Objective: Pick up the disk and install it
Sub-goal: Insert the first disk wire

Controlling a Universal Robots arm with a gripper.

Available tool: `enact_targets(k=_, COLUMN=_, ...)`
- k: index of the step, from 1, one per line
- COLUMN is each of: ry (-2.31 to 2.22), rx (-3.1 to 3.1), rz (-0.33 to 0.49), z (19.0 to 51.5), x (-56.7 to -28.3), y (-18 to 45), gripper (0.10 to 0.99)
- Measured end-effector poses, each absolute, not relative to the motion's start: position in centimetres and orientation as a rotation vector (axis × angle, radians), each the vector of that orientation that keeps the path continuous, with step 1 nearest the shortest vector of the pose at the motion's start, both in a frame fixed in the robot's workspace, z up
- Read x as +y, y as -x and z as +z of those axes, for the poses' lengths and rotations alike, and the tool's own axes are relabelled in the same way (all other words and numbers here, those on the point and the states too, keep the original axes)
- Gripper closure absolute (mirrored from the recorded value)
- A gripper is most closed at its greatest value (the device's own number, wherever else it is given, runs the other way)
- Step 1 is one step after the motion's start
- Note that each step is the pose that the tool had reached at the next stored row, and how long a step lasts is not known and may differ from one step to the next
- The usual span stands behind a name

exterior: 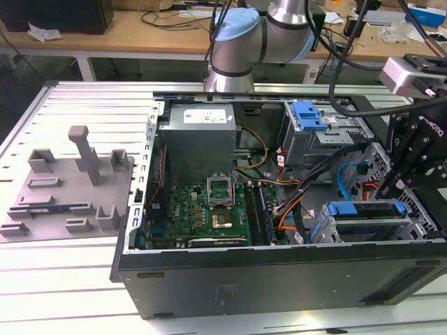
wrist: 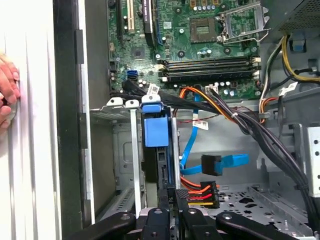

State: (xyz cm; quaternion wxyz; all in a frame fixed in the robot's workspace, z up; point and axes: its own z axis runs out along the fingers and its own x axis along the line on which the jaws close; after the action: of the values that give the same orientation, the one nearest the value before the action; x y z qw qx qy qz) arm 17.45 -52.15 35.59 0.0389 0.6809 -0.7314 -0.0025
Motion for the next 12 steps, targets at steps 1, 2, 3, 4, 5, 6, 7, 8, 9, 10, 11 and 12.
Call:
enact_targets(k=1, ry=-2.093, rx=-2.243, rz=-0.011, z=35.56, x=-52.14, y=-17.46, gripper=0.918)
enact_targets(k=2, ry=-2.113, rx=-2.229, rz=-0.007, z=35.56, x=-52.16, y=-17.45, gripper=0.918)
enact_targets(k=3, ry=-2.136, rx=-2.210, rz=-0.004, z=35.54, x=-52.18, y=-17.45, gripper=0.918)
enact_targets(k=4, ry=-2.147, rx=-2.200, rz=-0.003, z=35.52, x=-52.19, y=-17.45, gripper=0.918)
enact_targets(k=5, ry=-2.156, rx=-2.192, rz=-0.003, z=35.50, x=-52.22, y=-17.45, gripper=0.918)
enact_targets(k=6, ry=-2.165, rx=-2.184, rz=-0.003, z=35.49, x=-52.26, y=-17.45, gripper=0.918)
enact_targets(k=7, ry=-2.167, rx=-2.182, rz=-0.003, z=35.50, x=-52.33, y=-17.44, gripper=0.918)
enact_targets(k=8, ry=-2.168, rx=-2.183, rz=-0.004, z=35.49, x=-52.44, y=-17.45, gripper=0.918)
enact_targets(k=9, ry=-2.168, rx=-2.183, rz=-0.005, z=35.49, x=-52.43, y=-17.45, gripper=0.918)
enact_targets(k=10, ry=-2.169, rx=-2.184, rz=-0.005, z=35.50, x=-52.43, y=-17.45, gripper=0.918)
enact_targets(k=11, ry=-2.169, rx=-2.184, rz=-0.006, z=35.51, x=-52.43, y=-17.45, gripper=0.918)
enact_targets(k=12, ry=-2.169, rx=-2.185, rz=-0.007, z=35.49, x=-52.43, y=-17.44, gripper=0.918)
